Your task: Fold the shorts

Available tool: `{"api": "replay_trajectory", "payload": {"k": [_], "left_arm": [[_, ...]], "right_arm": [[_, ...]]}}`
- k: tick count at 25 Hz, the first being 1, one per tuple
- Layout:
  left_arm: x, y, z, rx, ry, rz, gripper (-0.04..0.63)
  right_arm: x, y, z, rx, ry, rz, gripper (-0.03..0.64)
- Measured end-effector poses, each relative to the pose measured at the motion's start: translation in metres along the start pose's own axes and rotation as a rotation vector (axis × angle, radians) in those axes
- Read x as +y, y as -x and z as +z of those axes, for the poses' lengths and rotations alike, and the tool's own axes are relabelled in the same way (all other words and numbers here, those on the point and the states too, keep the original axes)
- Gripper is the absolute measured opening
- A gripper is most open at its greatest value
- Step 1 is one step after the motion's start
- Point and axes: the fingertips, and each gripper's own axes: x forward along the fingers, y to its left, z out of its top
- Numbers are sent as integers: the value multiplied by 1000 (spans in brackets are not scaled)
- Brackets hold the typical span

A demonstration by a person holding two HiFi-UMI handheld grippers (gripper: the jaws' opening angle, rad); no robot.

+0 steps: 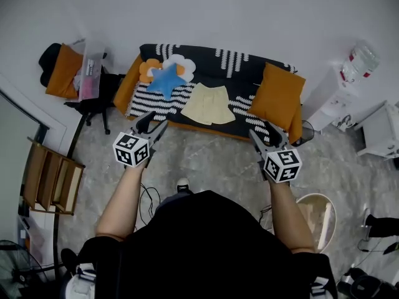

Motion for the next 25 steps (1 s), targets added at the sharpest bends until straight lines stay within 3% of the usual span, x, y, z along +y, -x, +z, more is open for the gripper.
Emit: {"api": "replay_trajectory", "payload": {"k": [9,25], "left_arm": [[16,-18,-5,-13,6,-16,241],[119,-107,-17,42,38,-83,241]], "right_arm": [[-9,-20,-4,29,1,-25,267],[-34,-123,2,92,1,-92,276]]}}
